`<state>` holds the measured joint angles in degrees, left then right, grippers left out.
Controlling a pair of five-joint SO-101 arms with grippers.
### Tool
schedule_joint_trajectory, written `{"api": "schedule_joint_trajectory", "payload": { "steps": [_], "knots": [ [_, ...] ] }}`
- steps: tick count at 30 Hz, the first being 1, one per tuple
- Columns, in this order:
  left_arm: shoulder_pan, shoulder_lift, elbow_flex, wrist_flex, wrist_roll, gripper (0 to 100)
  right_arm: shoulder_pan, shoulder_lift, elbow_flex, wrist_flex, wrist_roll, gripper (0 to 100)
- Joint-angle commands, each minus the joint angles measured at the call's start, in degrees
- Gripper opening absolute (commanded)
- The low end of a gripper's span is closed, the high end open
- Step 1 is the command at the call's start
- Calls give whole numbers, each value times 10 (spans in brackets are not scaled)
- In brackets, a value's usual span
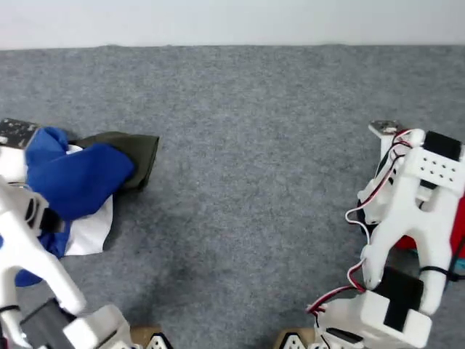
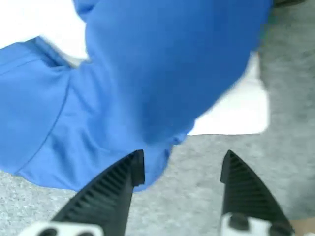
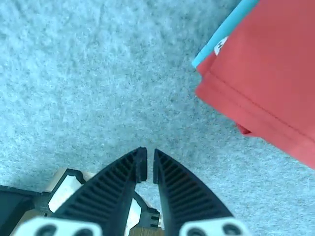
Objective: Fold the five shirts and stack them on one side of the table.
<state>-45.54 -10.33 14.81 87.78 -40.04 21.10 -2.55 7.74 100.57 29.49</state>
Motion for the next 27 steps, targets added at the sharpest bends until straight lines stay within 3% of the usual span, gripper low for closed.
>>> {"api": "schedule_joint_trajectory", "payload": {
  "steps": [1,7,12,18,27],
  "knots": [
    [-25,28,-29,-52,-23,261,-5,-26,1,22,-7,36],
    [-28,86,-25,-120,-25,242,-7,-27,14,22,-44,36],
    [-9,84,-28,-145,-21,5,-5,-27,31,22,-51,36],
    [25,-16,-27,-143,-16,12,-6,-32,59,23,-52,33],
    [129,-277,-44,-154,164,13,-3,-33,59,24,-70,32]
  ]
}}
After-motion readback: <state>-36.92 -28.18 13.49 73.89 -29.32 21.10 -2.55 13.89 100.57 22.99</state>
